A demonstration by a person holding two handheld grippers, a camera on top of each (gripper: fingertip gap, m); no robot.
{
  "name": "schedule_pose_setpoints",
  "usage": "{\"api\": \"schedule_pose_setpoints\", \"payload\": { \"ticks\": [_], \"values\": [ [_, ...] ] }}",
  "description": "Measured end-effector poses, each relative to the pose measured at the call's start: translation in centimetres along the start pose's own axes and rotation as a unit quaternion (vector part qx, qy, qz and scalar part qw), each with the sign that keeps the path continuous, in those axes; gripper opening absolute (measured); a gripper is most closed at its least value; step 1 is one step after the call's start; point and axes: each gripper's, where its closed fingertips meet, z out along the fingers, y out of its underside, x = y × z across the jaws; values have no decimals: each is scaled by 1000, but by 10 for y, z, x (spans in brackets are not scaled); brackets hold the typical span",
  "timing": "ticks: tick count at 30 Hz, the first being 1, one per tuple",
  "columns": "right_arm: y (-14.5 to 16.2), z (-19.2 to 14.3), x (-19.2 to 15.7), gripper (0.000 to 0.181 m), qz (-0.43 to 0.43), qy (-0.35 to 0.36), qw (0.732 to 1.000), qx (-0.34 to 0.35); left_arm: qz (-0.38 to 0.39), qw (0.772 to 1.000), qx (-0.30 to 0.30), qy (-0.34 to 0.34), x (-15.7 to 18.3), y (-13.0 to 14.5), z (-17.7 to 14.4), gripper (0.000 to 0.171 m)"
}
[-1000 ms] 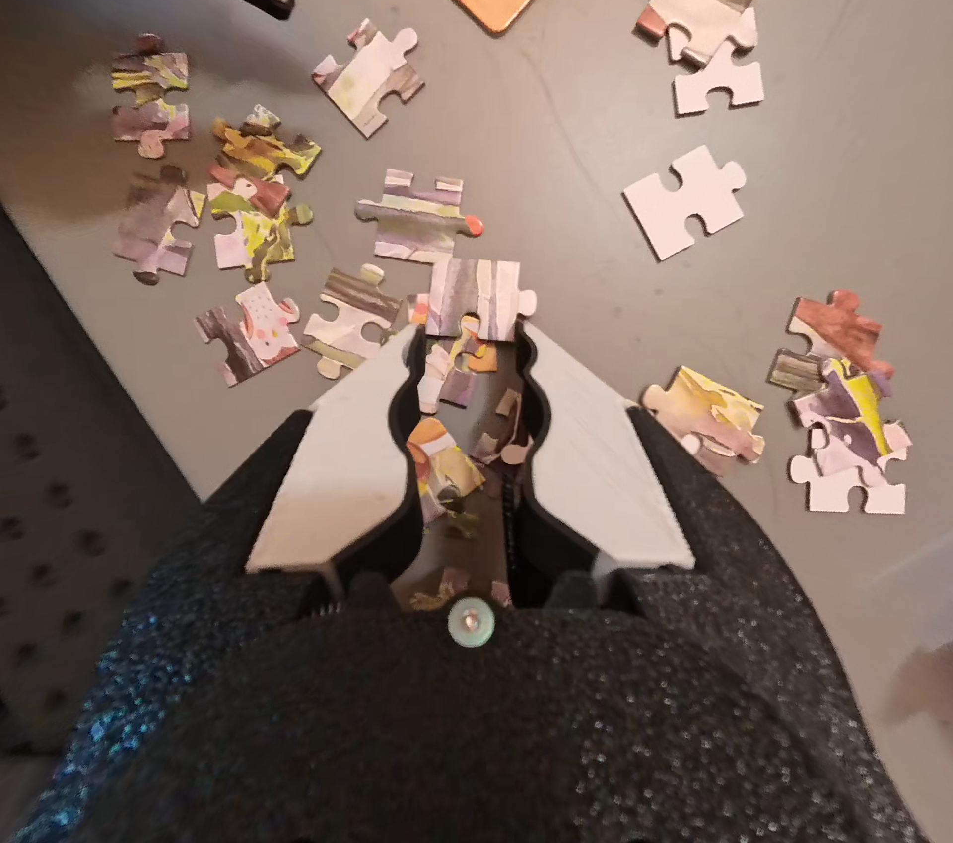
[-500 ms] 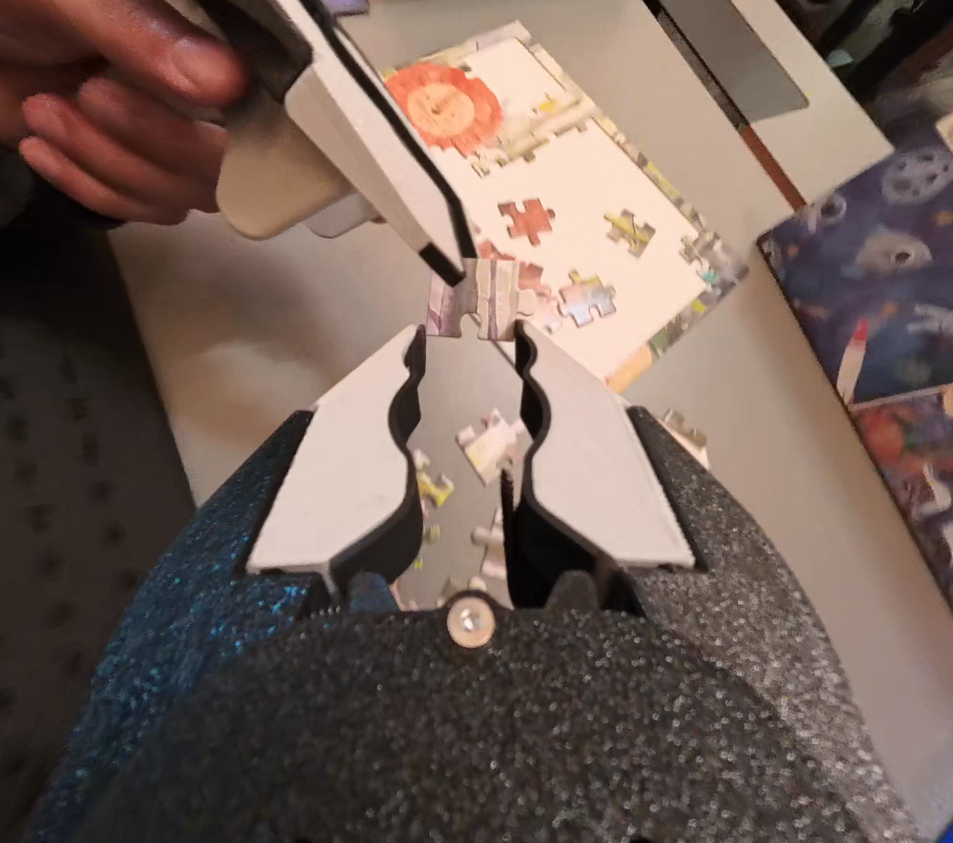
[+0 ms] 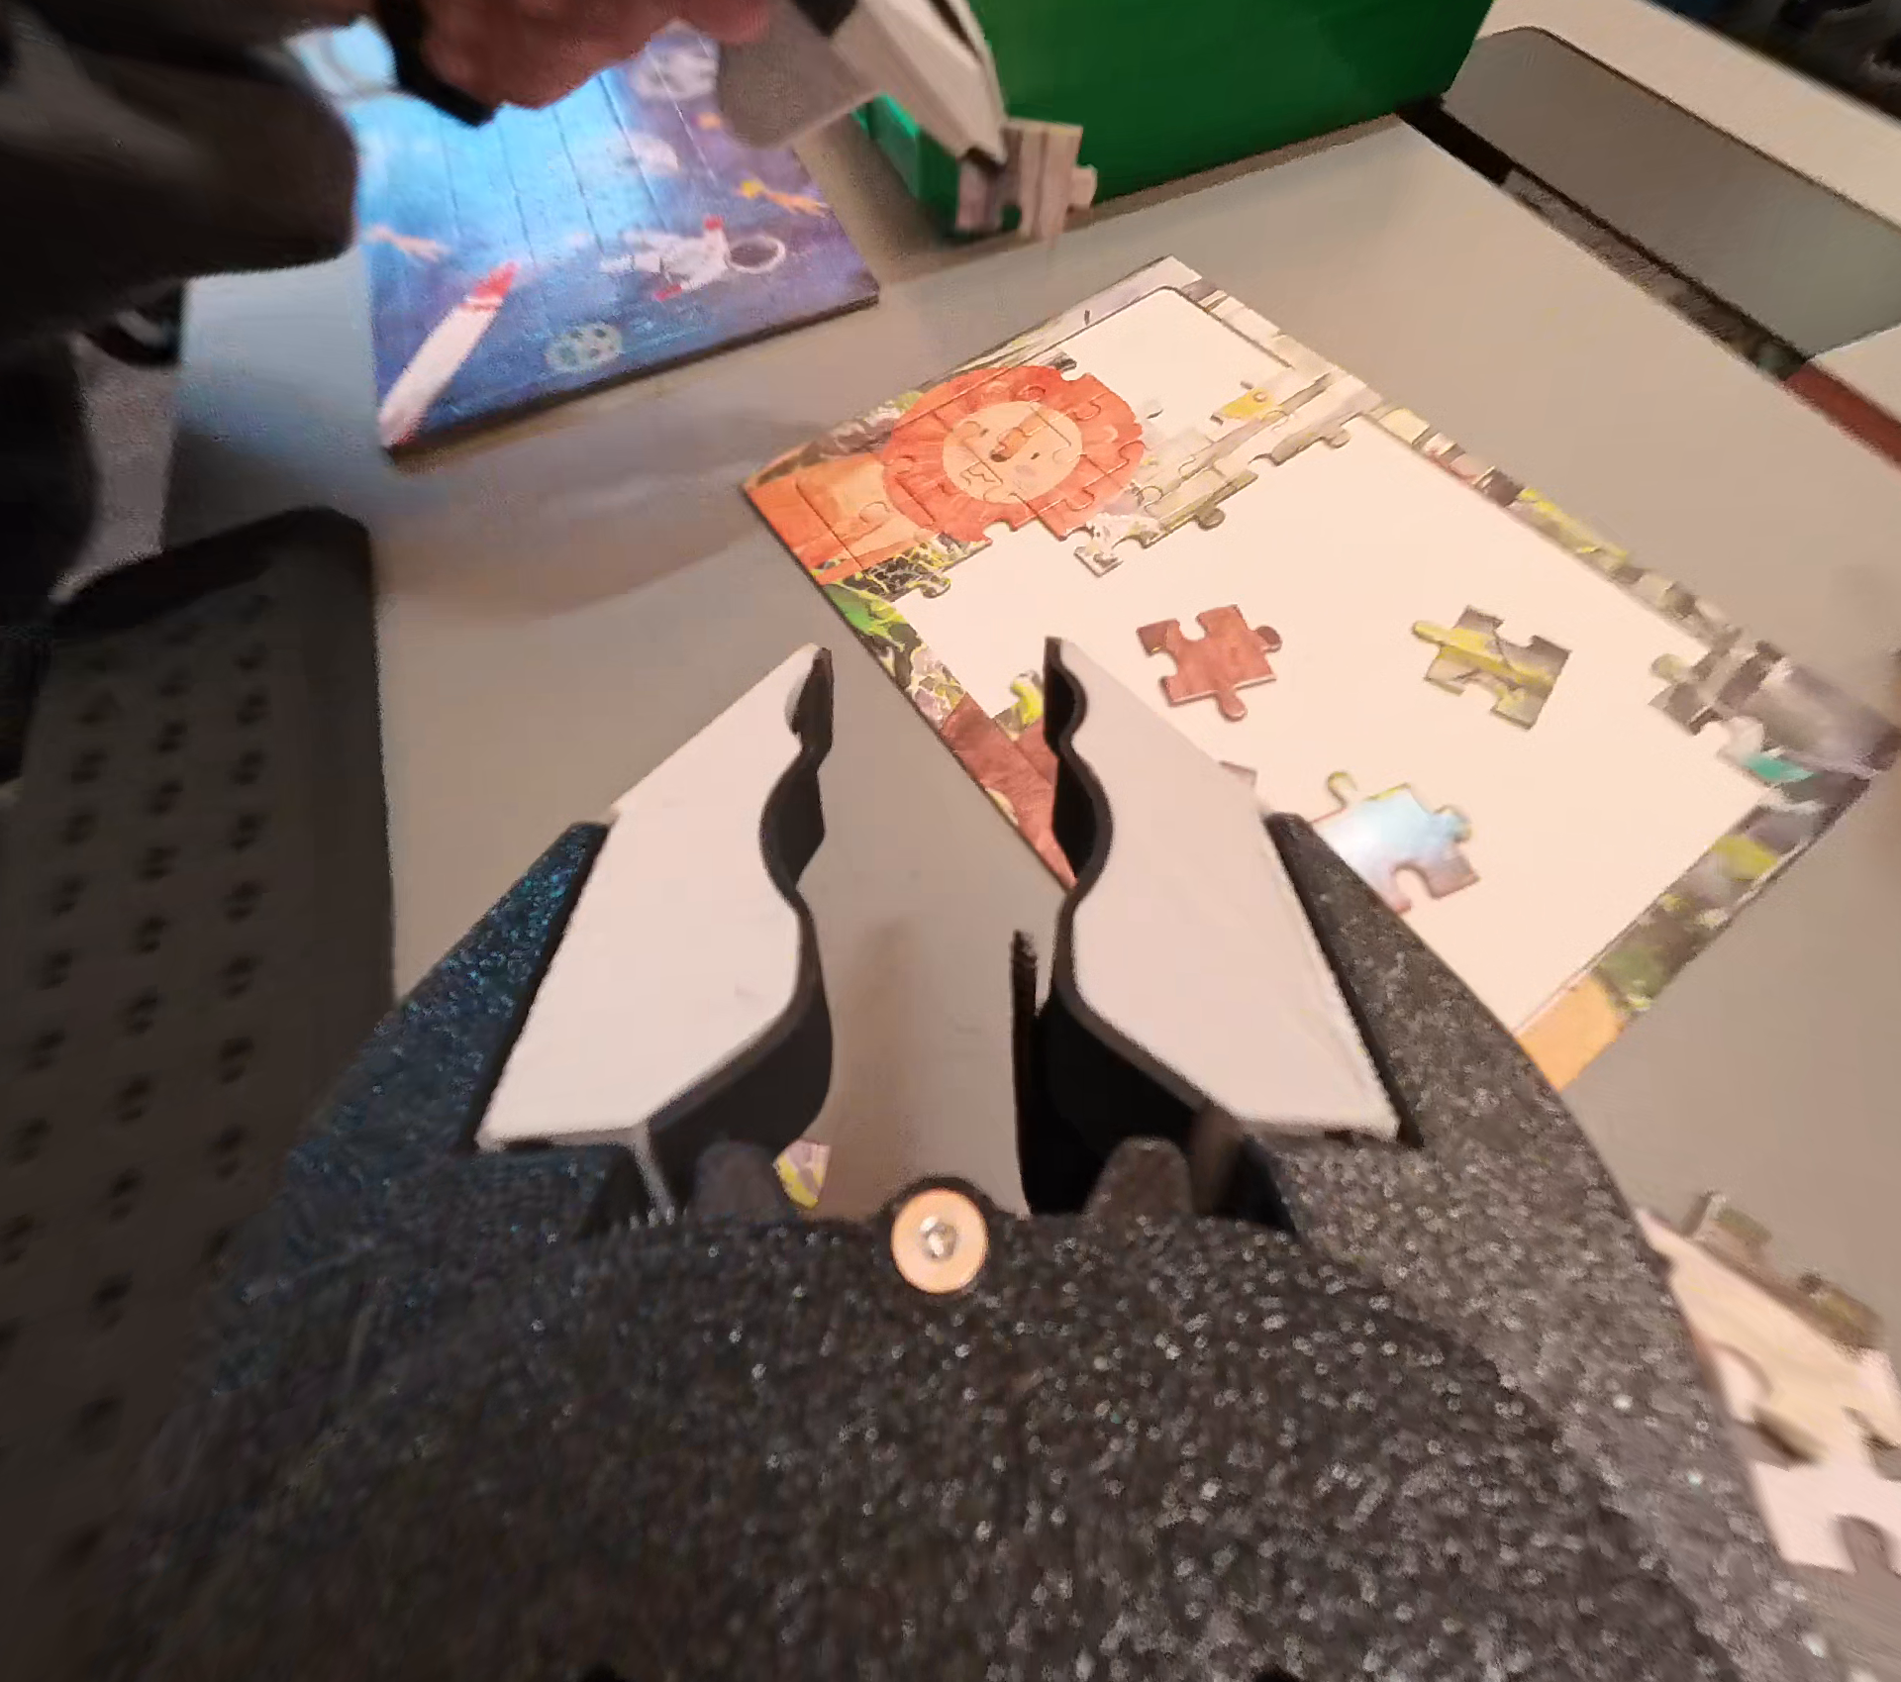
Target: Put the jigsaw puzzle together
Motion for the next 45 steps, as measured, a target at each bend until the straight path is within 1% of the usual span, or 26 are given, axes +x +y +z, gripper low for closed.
{"api": "schedule_pose_setpoints", "payload": {
  "ticks": [1, 2, 3, 4, 7, 9, 11, 15, 17, 18, 21, 22, 23, 24, 27, 30, 32, 34, 36, 38, 42, 45],
  "values": [
    [5, -1, 1, 40, 18, -9, 1000, 6, 51, 997, -31, -45, -18, -4, 5, 1],
    [9, -2, 2, 40, 32, -13, 999, 8, 90, 991, -60, -72, -30, -10, 13, 1],
    [11, -4, 4, 38, 42, -14, 999, 14, 114, 987, -89, -72, -36, -14, 22, 1],
    [8, -6, 7, 36, 51, -14, 998, 27, 123, 984, -122, -48, -37, -15, 32, 1],
    [-1, -13, 6, 36, 72, -35, 995, 56, 109, 968, -225, 21, -42, -17, 53, 1],
    [-2, -17, 9, 36, 70, -31, 995, 64, 107, 953, -275, 73, -38, -20, 60, 1],
    [-5, -22, 10, 36, 72, -35, 994, 74, 80, 938, -317, 118, -37, -21, 67, 1],
    [-7, -27, 10, 36, 81, -47, 992, 83, -2, 919, -348, 184, -31, -28, 84, 1],
    [-9, -28, 8, 36, 82, -54, 991, 86, -20, 907, -364, 211, -25, -24, 86, 1],
    [-9, -28, 7, 36, 83, -58, 991, 87, -20, 905, -371, 208, -27, -21, 88, 1],
    [-9, -28, 4, 36, 84, -67, 991, 85, -34, 909, -373, 185, -38, -16, 96, 2],
    [-8, -27, 3, 36, 83, -69, 991, 82, -35, 908, -378, 177, -42, -12, 97, 6],
    [-7, -26, 3, 36, 83, -70, 991, 78, -29, 908, -386, 161, -49, -6, 98, 16],
    [-6, -26, 2, 36, 81, -71, 991, 76, -18, 908, -395, 140, -56, -2, 97, 24],
    [-2, -23, 1, 36, 79, -70, 992, 66, 32, 914, -397, 74, -77, 3, 98, 25],
    [2, -20, 3, 35, 76, -65, 993, 56, 98, 930, -354, 28, -81, -9, 100, 24],
    [4, -19, 3, 35, 77, -63, 994, 52, 157, 933, -320, 43, -65, -13, 100, 15],
    [5, -18, 4, 35, 79, -64, 994, 49, 194, 936, -289, 48, -52, -14, 105, 14],
    [7, -16, 3, 34, 79, -65, 994, 44, 194, 941, -274, 36, -48, -14, 112, 10],
    [9, -14, 3, 33, 75, -63, 994, 37, 176, 946, -270, 24, -48, -13, 116, 0],
    [14, -13, 4, 33, 73, -60, 995, 25, 170, 947, -271, 15, -49, -7, 117, 0],
    [17, -11, 3, 33, 79, -65, 995, 18, 184, 942, -281, 20, -47, -2, 113, 0]
  ]
}}
